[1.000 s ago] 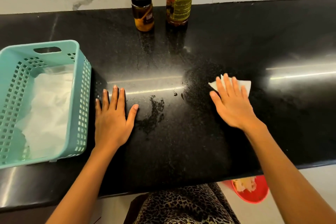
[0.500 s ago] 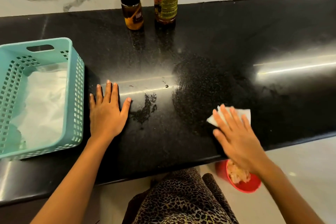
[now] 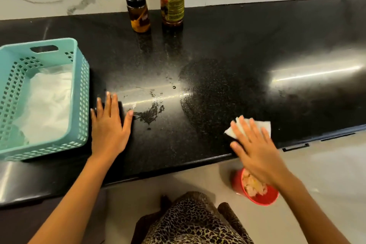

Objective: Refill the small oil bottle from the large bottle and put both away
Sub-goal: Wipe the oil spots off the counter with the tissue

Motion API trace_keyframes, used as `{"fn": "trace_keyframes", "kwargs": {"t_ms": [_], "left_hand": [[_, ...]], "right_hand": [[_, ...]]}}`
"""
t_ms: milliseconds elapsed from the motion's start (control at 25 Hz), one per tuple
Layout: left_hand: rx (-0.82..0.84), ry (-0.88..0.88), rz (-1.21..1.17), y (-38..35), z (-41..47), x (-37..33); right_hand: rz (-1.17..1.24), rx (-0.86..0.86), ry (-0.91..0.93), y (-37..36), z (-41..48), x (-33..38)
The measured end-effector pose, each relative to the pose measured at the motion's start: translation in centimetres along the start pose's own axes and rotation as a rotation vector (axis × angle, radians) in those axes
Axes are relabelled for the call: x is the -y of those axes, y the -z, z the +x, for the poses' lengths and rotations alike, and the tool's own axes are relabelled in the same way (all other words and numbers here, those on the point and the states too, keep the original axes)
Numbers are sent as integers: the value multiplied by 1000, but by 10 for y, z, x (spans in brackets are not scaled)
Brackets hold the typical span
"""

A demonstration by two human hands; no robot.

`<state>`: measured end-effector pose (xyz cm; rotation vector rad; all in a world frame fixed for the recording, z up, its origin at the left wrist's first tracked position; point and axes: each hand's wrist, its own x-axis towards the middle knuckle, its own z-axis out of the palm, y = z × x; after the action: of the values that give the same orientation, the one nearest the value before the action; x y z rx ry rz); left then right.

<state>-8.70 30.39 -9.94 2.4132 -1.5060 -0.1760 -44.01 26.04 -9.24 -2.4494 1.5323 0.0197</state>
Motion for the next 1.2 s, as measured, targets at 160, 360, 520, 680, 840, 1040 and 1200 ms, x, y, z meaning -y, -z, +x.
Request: {"fn": "trace_keyframes", "kwargs": {"t_ms": [160,360,520,680,840,1040,1200], "left_hand": [[38,15,-15,5,-52,9],[15,-57,95,3,-84,21],[-19,-70,133,1,-86,20],[-33,-65,143,1,-86,20],[-30,-64,151,1,-85,20],[-18,-63,158,2,-85,18],[35,-163,206,6,-76,19]], "right_hand": [[-20,4,-16,0,73,35],[-1,16,474,-32,4,114],[-49,-70,357,-18,10,53],[-27,21,137,-12,74,75],[-43,13,528,-34,36,154],[-70,-50,546,-22,15,81],[-23,41,174,-6,111,75]]}}
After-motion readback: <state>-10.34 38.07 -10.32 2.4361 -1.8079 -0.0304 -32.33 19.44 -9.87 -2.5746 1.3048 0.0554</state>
